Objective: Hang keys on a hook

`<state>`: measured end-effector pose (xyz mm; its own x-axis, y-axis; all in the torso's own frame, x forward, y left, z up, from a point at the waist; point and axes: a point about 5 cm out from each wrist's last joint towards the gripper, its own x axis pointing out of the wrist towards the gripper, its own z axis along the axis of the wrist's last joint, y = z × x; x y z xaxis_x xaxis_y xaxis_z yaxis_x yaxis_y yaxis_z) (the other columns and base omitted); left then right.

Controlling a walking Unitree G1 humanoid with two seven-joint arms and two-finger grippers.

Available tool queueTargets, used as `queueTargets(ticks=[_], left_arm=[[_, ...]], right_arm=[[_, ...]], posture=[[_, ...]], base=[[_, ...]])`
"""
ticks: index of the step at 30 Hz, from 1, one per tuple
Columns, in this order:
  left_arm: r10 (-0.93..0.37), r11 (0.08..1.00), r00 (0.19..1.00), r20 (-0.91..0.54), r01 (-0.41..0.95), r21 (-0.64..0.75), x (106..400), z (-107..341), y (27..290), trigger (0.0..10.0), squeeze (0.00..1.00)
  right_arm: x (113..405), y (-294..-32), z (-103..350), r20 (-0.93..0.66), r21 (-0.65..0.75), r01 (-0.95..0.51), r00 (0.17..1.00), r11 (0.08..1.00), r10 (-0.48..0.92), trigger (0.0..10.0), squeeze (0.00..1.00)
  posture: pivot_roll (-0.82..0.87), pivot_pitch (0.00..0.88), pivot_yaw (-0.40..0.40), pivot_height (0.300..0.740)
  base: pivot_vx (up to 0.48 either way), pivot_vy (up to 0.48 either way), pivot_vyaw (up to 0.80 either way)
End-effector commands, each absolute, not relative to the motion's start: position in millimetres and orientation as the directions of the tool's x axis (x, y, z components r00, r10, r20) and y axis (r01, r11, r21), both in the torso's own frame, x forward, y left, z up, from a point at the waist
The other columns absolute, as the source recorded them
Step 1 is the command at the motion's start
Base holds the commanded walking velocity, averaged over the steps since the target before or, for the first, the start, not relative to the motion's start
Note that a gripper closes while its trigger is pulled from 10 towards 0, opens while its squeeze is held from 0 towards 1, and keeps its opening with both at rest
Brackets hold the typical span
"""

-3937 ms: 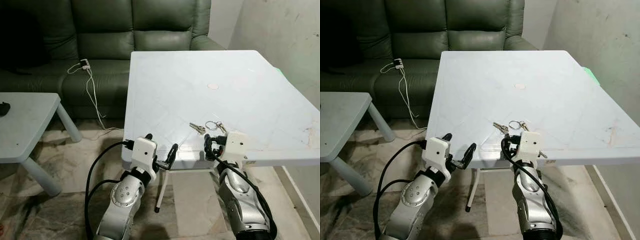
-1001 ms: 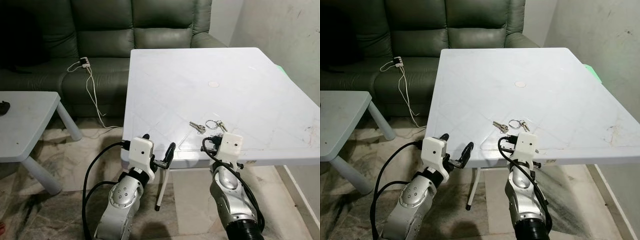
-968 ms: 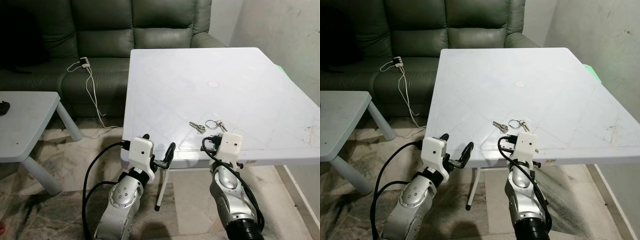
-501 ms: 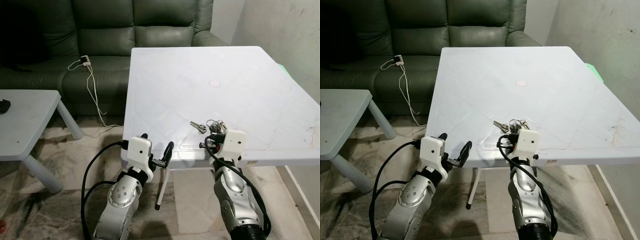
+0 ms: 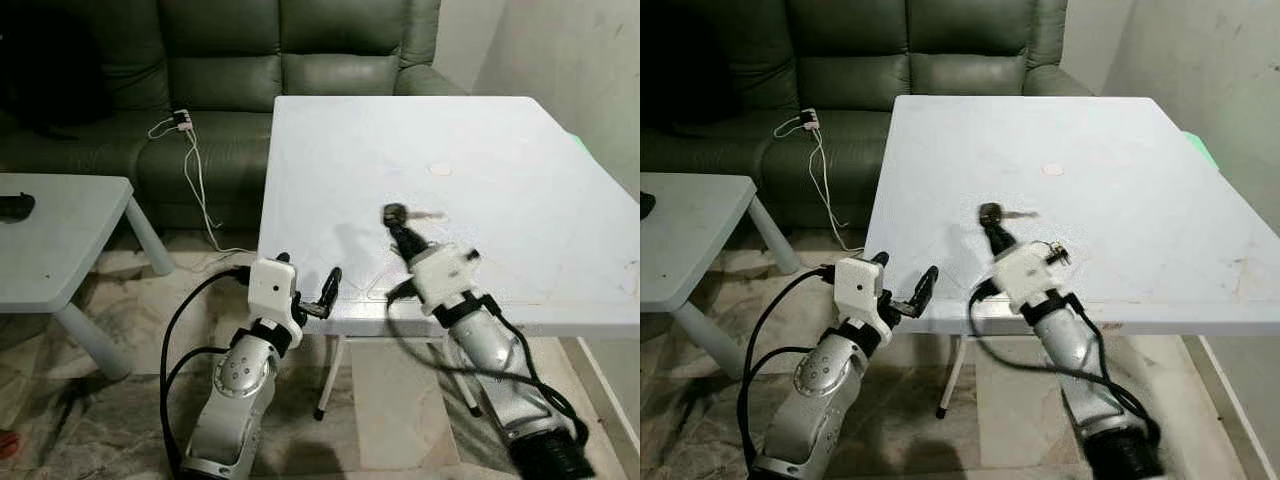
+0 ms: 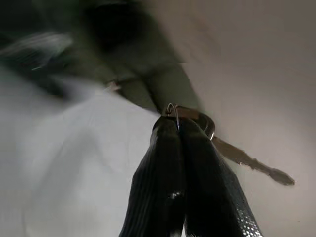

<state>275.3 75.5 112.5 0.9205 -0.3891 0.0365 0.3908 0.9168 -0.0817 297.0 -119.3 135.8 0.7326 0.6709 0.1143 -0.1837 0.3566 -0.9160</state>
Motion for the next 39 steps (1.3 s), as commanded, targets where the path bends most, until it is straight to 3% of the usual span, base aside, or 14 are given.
queueTargets(ticks=[1, 3, 6, 12, 14, 15, 18, 26, 28, 31, 32, 34, 39], left_arm=[[-0.391, 0.914, 0.919, 0.046, 0.393, -0.1, 277, 114, 72, 10.0, 0.0], [-0.391, 0.914, 0.919, 0.048, 0.394, -0.102, 278, 114, 71, 10.0, 0.0], [-0.39, 0.914, 0.919, 0.052, 0.394, -0.102, 278, 114, 71, 10.0, 0.0], [-0.381, 0.917, 0.923, 0.054, 0.384, -0.106, 279, 115, 71, 10.0, 0.0], [-0.381, 0.917, 0.923, 0.059, 0.385, -0.106, 280, 116, 72, 10.0, 0.0], [-0.364, 0.922, 0.929, 0.067, 0.37, -0.114, 282, 118, 74, 10.0, 0.0], [-0.314, 0.939, 0.946, 0.08, 0.322, -0.121, 287, 122, 82, 10.0, 0.0], [-0.238, 0.95, 0.966, 0.097, 0.252, -0.184, 293, 128, 98, 10.0, 0.0], [-0.214, 0.95, 0.97, 0.114, 0.233, -0.206, 298, 133, 104, 10.0, 0.0], [-0.203, 0.95, 0.971, 0.123, 0.226, -0.217, 304, 137, 108, 10.0, 0.0], [-0.203, 0.95, 0.971, 0.123, 0.226, -0.217, 304, 137, 108, 10.0, 0.0], [-0.198, 0.948, 0.972, 0.127, 0.223, -0.226, 306, 139, 109, 10.0, 0.0], [-0.201, 0.938, 0.971, 0.125, 0.228, -0.26, 305, 138, 106, 10.0, 0.0]], right_arm=[[296, -115, 130, 0.063, -0.969, -0.129, 0.699, 0.212, 0.713, 10.0, 0.0], [301, -121, 136, 0.098, -0.954, -0.126, 0.725, 0.271, 0.681, 10.0, 0.0], [306, -127, 136, 0.085, -0.955, -0.13, 0.744, 0.268, 0.663, 10.0, 0.0], [314, -135, 128, 0.153, -0.742, -0.254, 0.837, 0.62, 0.526, 10.0, 0.0], [316, -134, 130, 0.186, -0.571, -0.275, 0.874, 0.774, 0.448, 10.0, 0.0], [314, -129, 131, 0.203, -0.349, -0.315, 0.894, 0.882, 0.4, 10.0, 0.0], [313, -123, 134, 0.225, -0.135, -0.305, 0.917, 0.943, 0.329, 10.0, 0.0], [312, -127, 132, 0.219, 0.101, -0.243, 0.951, 0.965, 0.217, 10.0, 0.0], [316, -134, 131, 0.178, 0.256, -0.201, 0.971, 0.945, 0.158, 10.0, 0.0], [321, -140, 124, 0.062, 0.555, -0.152, 0.988, 0.818, 0.142, 10.0, 0.0], [321, -140, 124, 0.062, 0.555, -0.152, 0.988, 0.818, 0.142, 10.0, 0.0], [323, -141, 124, 0.012, 0.74, -0.092, 0.992, 0.666, 0.123, 10.0, 0.0], [326, -134, 119, -0.088, 0.876, 0.011, 0.987, 0.483, 0.137, 10.0, 0.0]], posture=[[0.02, 0.0, -0.067, 0.74], [0.02, 0.0, -0.069, 0.74], [0.02, 0.0, -0.07, 0.74], [0.02, 0.0, -0.069, 0.74], [0.02, 0.0, -0.07, 0.74], [0.02, 0.0, -0.07, 0.74], [0.03, 0.0, -0.071, 0.74], [0.03, 0.0, -0.066, 0.74], [0.02, 0.0, -0.061, 0.74], [0.02, 0.0, -0.057, 0.74], [0.02, 0.0, -0.057, 0.74], [0.02, 0.0, -0.057, 0.74], [0.01, 0.0, -0.056, 0.74]], base=[[0.0, 0.0, 0.0], [0.0, 0.0, 0.0], [0.0, 0.0, 0.0], [0.0, 0.0, 0.0], [0.0, 0.0, 0.0], [0.0, 0.0, 0.0], [0.0, 0.0, 0.0], [0.0, 0.0, 0.0], [0.0, 0.0, 0.0], [0.0, 0.0, 0.0], [0.0, 0.0, 0.0], [0.0, 0.0, 0.0], [0.0, 0.0, 0.0]])
